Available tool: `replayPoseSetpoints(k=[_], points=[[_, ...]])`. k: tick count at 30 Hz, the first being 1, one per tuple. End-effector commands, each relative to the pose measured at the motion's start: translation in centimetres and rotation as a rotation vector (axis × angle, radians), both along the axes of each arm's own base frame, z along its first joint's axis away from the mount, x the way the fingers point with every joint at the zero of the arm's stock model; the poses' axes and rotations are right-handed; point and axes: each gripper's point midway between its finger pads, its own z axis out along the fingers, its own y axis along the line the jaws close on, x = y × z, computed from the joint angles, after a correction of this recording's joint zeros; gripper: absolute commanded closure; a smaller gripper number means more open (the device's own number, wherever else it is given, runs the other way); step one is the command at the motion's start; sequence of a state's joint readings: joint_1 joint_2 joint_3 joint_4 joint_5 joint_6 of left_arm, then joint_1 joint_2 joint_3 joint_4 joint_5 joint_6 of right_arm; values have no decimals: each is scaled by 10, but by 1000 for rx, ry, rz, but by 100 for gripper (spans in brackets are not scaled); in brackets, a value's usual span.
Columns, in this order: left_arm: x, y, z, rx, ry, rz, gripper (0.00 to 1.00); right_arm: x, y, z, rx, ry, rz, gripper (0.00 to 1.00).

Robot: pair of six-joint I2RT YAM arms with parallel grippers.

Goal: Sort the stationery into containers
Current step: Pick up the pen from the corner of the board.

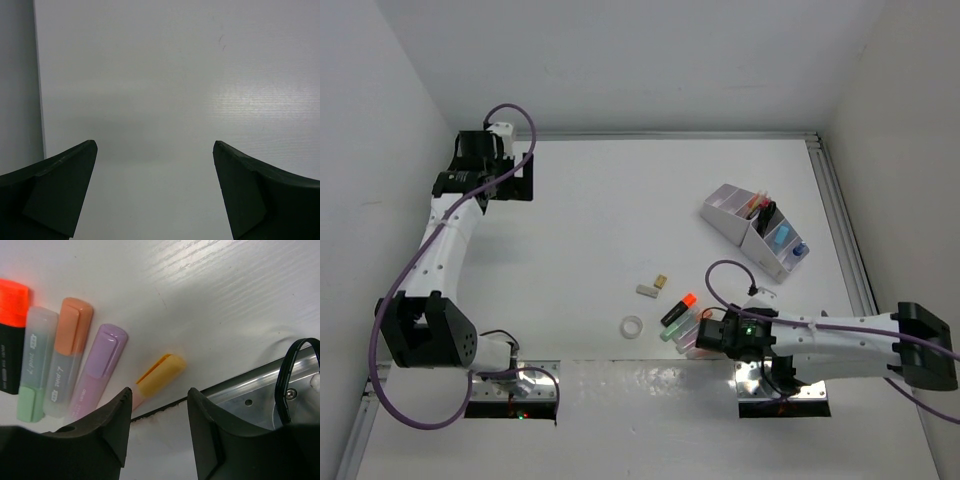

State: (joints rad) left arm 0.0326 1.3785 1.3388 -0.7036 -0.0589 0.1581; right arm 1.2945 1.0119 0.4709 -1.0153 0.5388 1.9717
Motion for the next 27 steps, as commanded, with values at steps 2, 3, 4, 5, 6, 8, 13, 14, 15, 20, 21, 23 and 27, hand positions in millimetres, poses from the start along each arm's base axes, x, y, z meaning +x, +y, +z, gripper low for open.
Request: replayPoseSetpoints(k=[2, 3, 4, 5, 6, 8, 13, 14, 15, 20, 21, 23, 27], points=[[14, -5, 23, -16, -73, -10, 0, 14, 21, -7, 274, -77, -501, 53], [14, -5, 21, -15, -65, -11, 0, 15, 23, -8, 279, -85, -500, 53], [15, -6, 21, -17, -63, -11, 0, 16, 27, -10, 294, -84, -503, 53], [16, -6, 19, -18, -59, -12, 0, 18, 27, -12, 297, -94, -505, 53], [16, -6, 18, -20, -56, -14, 0, 20, 32, -13, 322, -98, -505, 53], [17, -7, 17, -21, -51, -15, 0, 21, 28, -18, 316, -102, -519, 53], [17, -7, 18, -23, -51, -18, 0, 22, 23, -23, 315, -114, -536, 54], [17, -6, 18, -22, -53, -14, 0, 21, 21, -26, 308, -110, -540, 54], [17, -5, 18, -22, -53, -12, 0, 18, 22, -29, 314, -93, -542, 54], [17, -3, 23, -22, -65, -6, 0, 16, 15, -47, 308, -63, -561, 58], [16, -3, 22, -22, -62, -6, 0, 16, 15, -50, 302, -56, -551, 62], [15, -2, 24, -19, -66, -4, 0, 16, 9, -54, 276, -40, -567, 67], [14, 0, 25, -8, -66, 2, 0, 16, -7, -53, 209, -39, -575, 84]])
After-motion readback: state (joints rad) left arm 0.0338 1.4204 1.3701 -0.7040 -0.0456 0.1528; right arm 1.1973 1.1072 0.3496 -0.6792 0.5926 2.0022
